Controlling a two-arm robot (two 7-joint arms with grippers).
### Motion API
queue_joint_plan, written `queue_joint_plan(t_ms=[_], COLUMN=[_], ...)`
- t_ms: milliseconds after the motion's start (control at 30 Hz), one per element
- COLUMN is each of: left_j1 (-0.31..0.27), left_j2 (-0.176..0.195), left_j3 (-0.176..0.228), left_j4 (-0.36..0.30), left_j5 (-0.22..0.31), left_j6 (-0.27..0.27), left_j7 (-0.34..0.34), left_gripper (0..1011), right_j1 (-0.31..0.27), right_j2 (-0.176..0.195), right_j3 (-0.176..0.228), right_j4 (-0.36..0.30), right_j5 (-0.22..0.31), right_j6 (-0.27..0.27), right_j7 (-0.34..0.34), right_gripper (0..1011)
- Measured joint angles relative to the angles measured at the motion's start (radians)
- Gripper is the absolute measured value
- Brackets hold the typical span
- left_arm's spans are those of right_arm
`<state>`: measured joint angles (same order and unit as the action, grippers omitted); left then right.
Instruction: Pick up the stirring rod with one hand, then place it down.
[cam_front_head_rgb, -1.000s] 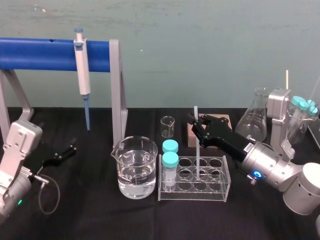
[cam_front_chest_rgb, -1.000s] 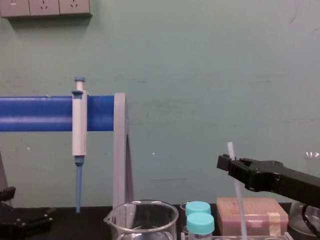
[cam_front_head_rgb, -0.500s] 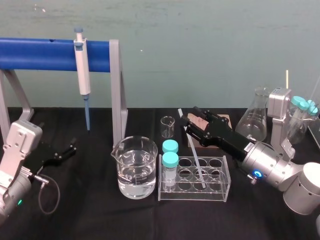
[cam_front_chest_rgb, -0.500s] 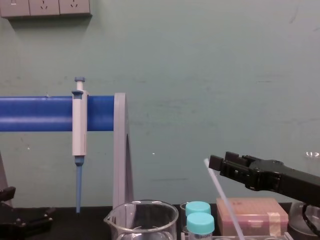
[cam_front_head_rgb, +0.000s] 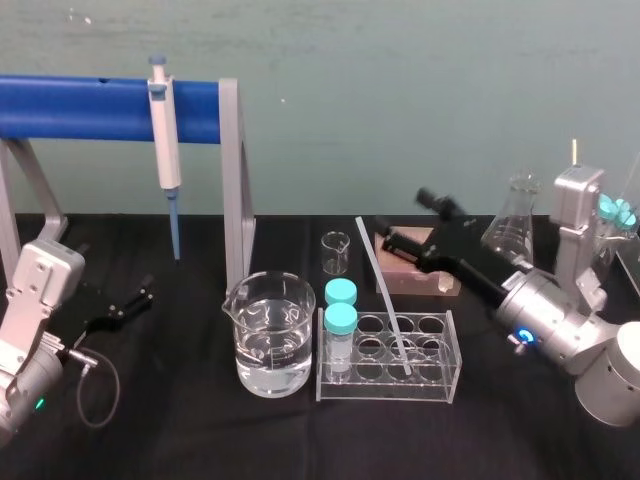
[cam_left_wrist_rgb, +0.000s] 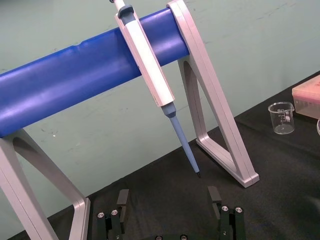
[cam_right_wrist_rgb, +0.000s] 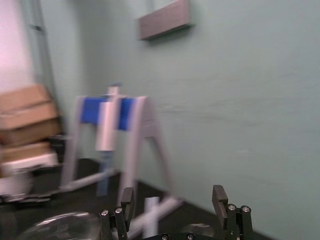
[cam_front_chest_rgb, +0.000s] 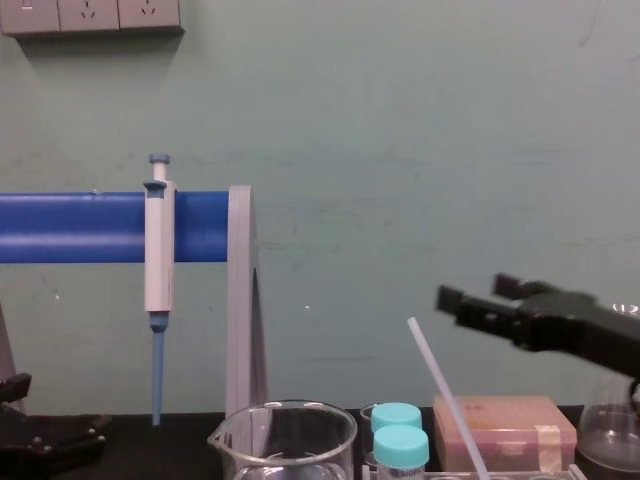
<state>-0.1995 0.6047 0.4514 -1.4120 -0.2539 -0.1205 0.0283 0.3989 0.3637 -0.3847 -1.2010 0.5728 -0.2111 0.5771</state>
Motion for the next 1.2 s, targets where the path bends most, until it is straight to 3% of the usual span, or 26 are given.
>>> queue_joint_plan(t_ms=[133,167,233,367,600,1200], left_j1=[0.0,0.0,0.0,0.0,0.0,0.0], left_j2=[0.0,0.0,0.0,0.0,0.0,0.0], left_j3=[0.0,0.0,0.0,0.0,0.0,0.0], left_j4=[0.0,0.0,0.0,0.0,0.0,0.0], left_j5=[0.0,0.0,0.0,0.0,0.0,0.0], left_j6=[0.0,0.0,0.0,0.0,0.0,0.0], left_j7=[0.0,0.0,0.0,0.0,0.0,0.0], left_gripper=[1000,1000,1000,1000,1000,1000], right_j1=[-0.049,-0.061,-0.114,-0.161,-0.198,-0.194], right_j2=[0.011,0.013,0.017,0.015,0.0,0.003], right_j3=[0.038,0.046,0.077,0.1,0.117,0.115], right_j4=[-0.079,-0.095,-0.148,-0.168,-0.16,-0.163], right_j5=[-0.099,-0.12,-0.182,-0.215,-0.236,-0.234], right_j6=[0.002,0.016,0.093,0.168,0.216,0.211], right_j7=[-0.19,-0.24,-0.399,-0.499,-0.544,-0.542], right_gripper=[1004,1004,1004,1004,1004,1004])
